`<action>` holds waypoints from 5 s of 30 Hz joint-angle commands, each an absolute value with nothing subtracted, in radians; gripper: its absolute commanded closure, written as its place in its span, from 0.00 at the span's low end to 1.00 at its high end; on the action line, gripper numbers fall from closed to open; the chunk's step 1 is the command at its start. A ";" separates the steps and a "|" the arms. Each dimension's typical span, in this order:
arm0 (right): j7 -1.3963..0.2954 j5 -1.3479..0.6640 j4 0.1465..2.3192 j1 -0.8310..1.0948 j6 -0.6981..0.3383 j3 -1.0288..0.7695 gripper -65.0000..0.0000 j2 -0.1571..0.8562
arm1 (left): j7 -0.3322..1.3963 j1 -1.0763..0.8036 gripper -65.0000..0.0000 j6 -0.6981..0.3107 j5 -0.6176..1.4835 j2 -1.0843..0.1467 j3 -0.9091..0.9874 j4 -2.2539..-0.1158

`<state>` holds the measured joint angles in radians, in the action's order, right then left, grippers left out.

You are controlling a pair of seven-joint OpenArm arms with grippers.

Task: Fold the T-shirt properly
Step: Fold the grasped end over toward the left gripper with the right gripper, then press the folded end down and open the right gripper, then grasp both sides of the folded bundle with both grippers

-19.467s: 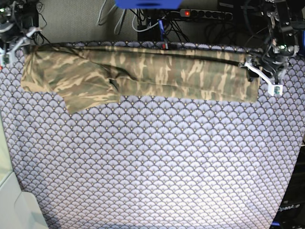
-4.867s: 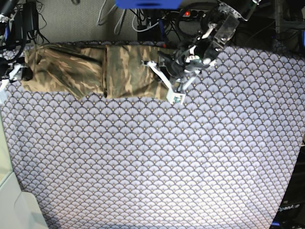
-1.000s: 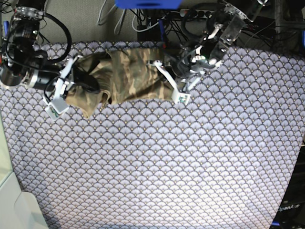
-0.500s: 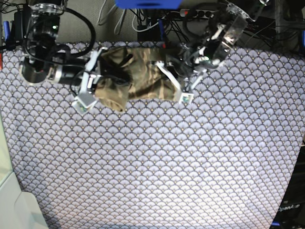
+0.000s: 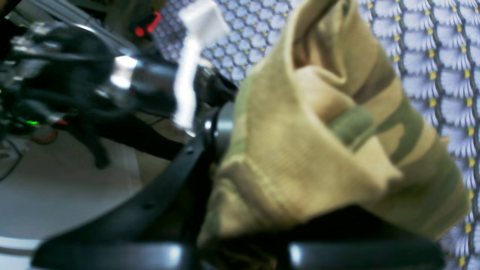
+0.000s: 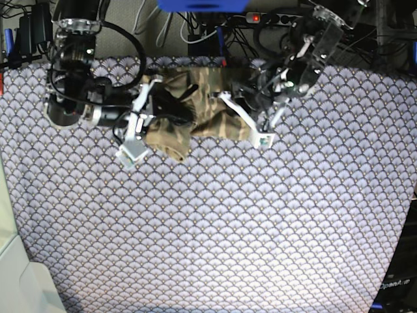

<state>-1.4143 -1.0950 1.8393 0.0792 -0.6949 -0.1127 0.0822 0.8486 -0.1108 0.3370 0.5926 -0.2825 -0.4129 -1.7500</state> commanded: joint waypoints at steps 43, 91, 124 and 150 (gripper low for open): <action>-1.380 -1.079 1.839 0.028 -0.698 0.188 1.00 0.025 | 0.978 -0.183 0.96 0.329 0.598 -0.237 -0.108 -1.670; -1.337 -1.053 1.666 -0.091 -0.698 0.163 0.47 0.041 | 0.977 -0.302 0.96 0.323 0.599 -0.366 -0.099 -1.781; -1.328 -1.067 1.819 -0.044 -0.698 0.282 0.86 0.199 | 0.980 -0.483 0.96 0.321 0.599 -0.384 0.027 -1.982; -0.967 -0.917 1.305 -0.354 -0.698 0.648 0.85 0.170 | 0.980 -0.533 0.96 0.321 0.595 -0.427 0.035 -1.980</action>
